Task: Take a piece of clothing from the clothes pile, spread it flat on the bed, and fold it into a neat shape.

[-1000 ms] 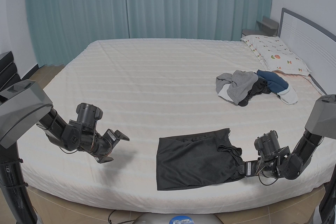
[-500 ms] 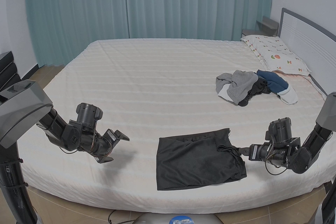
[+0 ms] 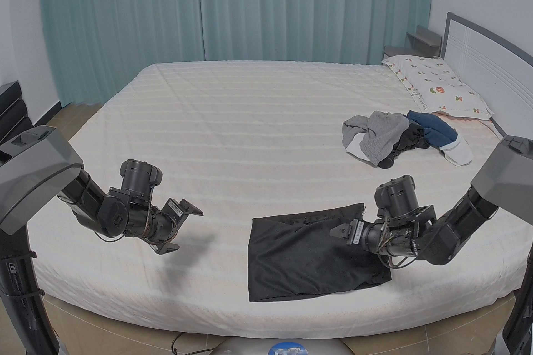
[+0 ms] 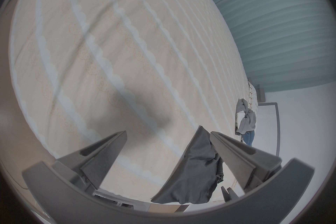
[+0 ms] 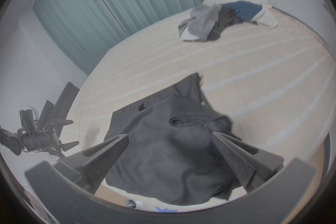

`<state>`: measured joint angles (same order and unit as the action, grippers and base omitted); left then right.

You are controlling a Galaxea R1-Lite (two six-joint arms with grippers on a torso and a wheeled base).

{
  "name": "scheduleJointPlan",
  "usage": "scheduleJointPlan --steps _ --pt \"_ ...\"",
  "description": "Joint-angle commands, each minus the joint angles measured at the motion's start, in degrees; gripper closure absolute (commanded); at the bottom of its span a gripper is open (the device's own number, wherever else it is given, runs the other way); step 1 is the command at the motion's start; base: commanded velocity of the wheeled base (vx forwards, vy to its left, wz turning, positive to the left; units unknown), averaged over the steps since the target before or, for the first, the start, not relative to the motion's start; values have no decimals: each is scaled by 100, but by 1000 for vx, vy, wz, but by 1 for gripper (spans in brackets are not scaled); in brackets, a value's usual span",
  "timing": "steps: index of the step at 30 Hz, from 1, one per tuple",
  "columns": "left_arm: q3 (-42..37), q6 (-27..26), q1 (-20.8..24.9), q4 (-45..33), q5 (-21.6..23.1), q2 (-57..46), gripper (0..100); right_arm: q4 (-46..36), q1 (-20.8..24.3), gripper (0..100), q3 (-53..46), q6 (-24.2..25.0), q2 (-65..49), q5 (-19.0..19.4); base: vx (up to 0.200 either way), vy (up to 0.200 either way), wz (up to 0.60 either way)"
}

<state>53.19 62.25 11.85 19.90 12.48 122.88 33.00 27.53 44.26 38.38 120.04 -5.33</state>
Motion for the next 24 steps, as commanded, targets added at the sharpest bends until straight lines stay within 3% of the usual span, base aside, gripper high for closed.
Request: scheduleJointPlan --steps 1,14,24 --pt "-28 -11 19 32 -9 25 0 -171 218 0 645 205 679 128 0 0 0" --pt "-28 -19 19 32 -9 52 0 -479 -72 0 1919 223 1601 49 0 0 0" --pt "-28 -19 19 32 -9 52 0 -461 -1004 0 2350 205 1628 41 0 0 0"
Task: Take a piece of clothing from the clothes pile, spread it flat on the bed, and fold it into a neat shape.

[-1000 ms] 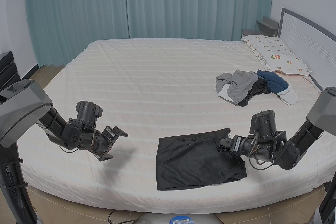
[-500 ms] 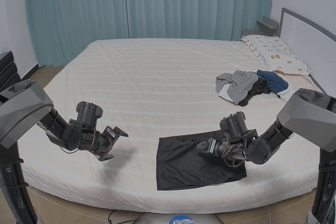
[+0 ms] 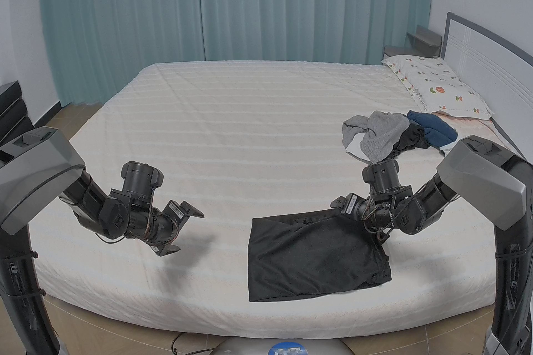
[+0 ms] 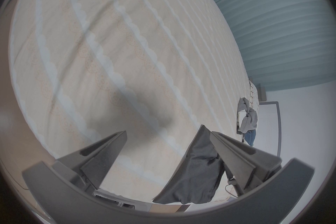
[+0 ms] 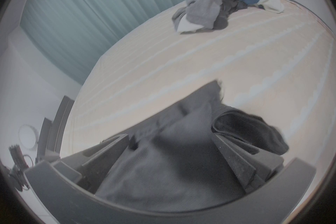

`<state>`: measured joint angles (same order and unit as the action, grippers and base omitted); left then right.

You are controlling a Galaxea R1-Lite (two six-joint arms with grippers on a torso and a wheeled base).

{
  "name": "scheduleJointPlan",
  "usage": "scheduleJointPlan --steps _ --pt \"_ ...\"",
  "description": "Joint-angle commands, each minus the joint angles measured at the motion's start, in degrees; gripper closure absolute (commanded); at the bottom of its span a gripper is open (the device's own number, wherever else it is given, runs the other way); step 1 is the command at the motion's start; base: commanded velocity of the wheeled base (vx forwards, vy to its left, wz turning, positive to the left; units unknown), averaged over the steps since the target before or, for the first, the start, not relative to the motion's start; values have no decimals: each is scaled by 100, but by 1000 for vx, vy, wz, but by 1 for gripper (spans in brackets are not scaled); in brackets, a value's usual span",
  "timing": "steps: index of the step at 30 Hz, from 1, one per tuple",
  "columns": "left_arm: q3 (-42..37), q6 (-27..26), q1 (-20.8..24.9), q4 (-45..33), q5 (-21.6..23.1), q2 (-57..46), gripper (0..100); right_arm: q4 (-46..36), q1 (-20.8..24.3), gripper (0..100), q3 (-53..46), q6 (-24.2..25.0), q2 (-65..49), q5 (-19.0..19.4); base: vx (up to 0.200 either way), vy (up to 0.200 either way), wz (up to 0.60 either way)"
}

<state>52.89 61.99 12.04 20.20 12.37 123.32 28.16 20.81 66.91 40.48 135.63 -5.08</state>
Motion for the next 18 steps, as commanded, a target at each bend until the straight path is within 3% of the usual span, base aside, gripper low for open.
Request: scheduleJointPlan --steps 1,11,18 --pt "2 6 0 2 2 8 0 32 -402 0 76 21 77 25 0 0 0" --pt "2 -3 0 2 2 17 0 199 -780 0 -47 21 -37 122 0 0 0" --pt "2 -3 0 2 2 17 0 471 -798 0 -108 -23 139 456 0 0 0"
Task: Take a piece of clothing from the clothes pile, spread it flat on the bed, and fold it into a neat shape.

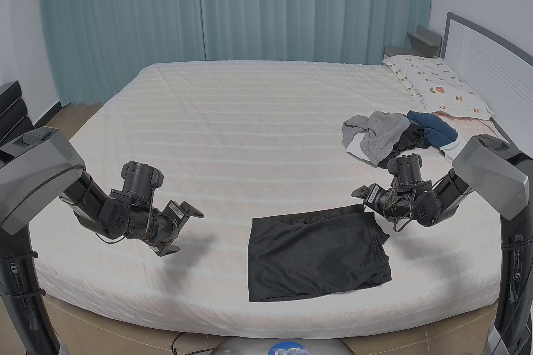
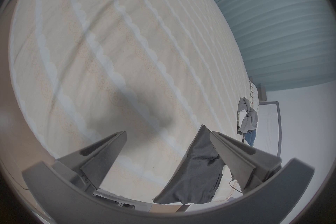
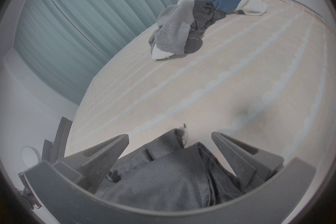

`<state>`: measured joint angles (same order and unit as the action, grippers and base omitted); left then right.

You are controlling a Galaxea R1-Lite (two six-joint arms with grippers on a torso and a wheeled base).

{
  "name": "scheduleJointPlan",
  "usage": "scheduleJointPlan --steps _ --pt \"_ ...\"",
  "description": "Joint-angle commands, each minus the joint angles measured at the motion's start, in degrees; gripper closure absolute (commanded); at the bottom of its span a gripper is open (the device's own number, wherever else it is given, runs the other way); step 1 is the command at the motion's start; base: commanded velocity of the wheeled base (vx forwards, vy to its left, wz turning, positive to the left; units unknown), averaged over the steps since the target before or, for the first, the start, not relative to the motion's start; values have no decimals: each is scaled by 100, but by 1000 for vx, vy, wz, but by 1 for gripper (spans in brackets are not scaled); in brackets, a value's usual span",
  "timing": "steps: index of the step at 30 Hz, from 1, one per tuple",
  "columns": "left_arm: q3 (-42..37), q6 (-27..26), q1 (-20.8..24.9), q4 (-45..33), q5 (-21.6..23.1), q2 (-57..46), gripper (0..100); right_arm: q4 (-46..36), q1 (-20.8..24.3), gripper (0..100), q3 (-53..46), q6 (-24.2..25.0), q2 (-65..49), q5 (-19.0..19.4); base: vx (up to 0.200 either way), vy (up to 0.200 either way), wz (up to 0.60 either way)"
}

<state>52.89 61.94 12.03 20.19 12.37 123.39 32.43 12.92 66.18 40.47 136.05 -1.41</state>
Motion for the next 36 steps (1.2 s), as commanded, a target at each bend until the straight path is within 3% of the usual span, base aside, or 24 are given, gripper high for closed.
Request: scheduleJointPlan --steps 1,4,5,19,26,33,34,36 --pt "10 2 1 3 2 9 0 62 0 0 -35 -31 141 115 0 0 0" --pt "10 2 1 3 2 9 0 97 0 0 -35 -48 238 124 0 0 0" --pt "10 2 1 3 2 9 0 106 0 100 -35 -48 247 124 0 0 0" --pt "28 2 1 3 2 27 0 115 -281 100 61 22 159 133 0 0 0" --pt "28 2 1 3 2 36 0 695 -387 100 -9 13 212 133 0 0 0" --pt "28 2 1 3 2 36 0 712 -387 100 -18 4 326 150 0 0 0" --pt "37 2 1 3 2 36 0 721 -387 0 -9 4 335 150 0 0 0" --pt "28 2 1 3 2 36 0 774 -396 0 -26 13 300 150 0 0 0"
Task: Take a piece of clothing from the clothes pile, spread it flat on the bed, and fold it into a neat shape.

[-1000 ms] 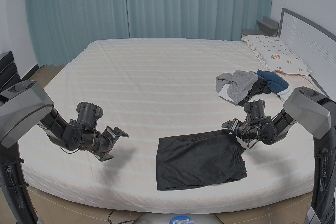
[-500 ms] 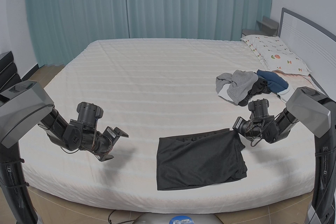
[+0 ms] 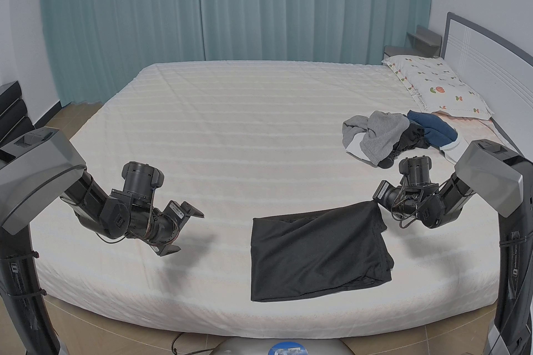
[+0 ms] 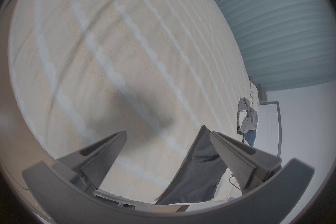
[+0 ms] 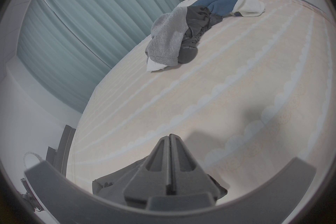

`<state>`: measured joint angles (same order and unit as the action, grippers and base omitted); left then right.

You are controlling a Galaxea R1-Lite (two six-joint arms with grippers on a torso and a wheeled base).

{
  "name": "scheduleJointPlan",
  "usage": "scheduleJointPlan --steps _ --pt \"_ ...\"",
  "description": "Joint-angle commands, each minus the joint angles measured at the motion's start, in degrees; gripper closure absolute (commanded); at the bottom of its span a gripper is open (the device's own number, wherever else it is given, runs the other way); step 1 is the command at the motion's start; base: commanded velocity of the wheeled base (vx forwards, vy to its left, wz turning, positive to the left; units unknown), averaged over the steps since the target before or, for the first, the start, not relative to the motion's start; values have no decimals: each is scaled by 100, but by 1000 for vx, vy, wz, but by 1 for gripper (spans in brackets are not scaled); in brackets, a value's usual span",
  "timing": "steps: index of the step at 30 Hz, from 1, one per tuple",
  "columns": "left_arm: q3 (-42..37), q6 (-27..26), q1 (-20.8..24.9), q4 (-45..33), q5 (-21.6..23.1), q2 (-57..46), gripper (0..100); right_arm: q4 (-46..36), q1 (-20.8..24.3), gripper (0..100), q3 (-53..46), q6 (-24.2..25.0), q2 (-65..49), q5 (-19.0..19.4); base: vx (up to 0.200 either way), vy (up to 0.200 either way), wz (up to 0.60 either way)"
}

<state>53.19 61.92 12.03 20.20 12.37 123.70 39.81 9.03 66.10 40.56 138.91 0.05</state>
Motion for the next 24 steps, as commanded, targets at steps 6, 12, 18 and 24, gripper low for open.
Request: scheduleJointPlan --steps 6,12,18,24 --pt "7 5 1 2 2 5 0 105 -104 0 -545 -4 -505 320 0 0 0" --pt "7 5 1 2 2 5 0 114 -60 0 -1925 -74 -1402 988 0 0 0" --pt "16 13 1 2 2 -4 0 677 81 0 -3279 -74 -2131 1700 0 0 0" --pt "16 13 1 2 2 -4 0 1661 397 0 -4105 -74 -2008 1735 0 0 0"
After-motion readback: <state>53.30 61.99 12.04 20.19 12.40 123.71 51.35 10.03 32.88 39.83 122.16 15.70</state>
